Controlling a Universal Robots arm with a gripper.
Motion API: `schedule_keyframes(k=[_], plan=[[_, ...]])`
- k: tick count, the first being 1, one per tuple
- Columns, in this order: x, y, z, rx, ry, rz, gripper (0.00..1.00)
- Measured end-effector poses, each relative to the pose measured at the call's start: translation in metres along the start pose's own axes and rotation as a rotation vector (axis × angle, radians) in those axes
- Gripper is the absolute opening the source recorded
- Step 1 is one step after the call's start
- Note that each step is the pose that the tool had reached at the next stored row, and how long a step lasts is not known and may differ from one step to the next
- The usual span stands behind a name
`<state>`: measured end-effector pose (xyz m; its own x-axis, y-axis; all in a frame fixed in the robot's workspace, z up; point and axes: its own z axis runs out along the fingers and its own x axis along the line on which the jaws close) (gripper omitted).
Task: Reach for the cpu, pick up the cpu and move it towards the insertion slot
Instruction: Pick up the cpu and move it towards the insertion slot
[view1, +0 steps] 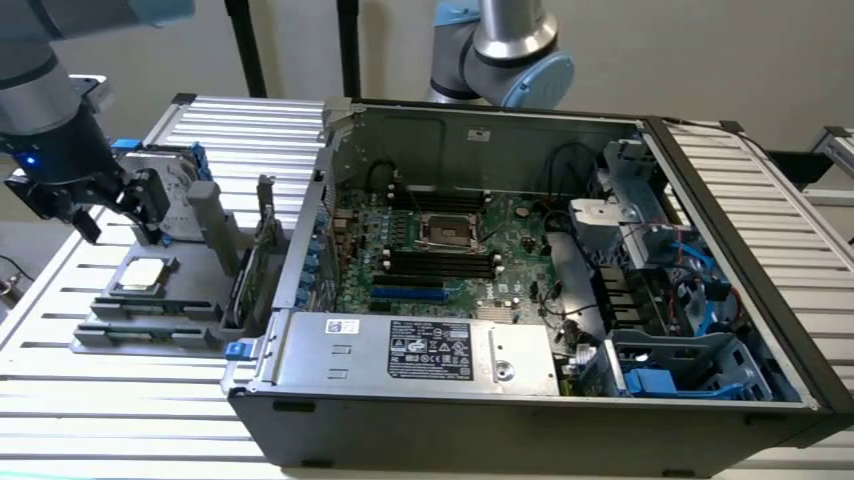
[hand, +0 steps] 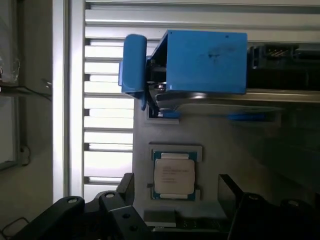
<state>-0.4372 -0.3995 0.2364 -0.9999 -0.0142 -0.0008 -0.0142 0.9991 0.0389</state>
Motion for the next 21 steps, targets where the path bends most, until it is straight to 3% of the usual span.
schedule_keyframes(k=[13,21], plan=[[0.002,-0.0013,0.0236,0.0,-0.0002,0.001,0.77],[0.002,-0.0082,0.0344,-0.0001,-0.0009,0.008,0.77]])
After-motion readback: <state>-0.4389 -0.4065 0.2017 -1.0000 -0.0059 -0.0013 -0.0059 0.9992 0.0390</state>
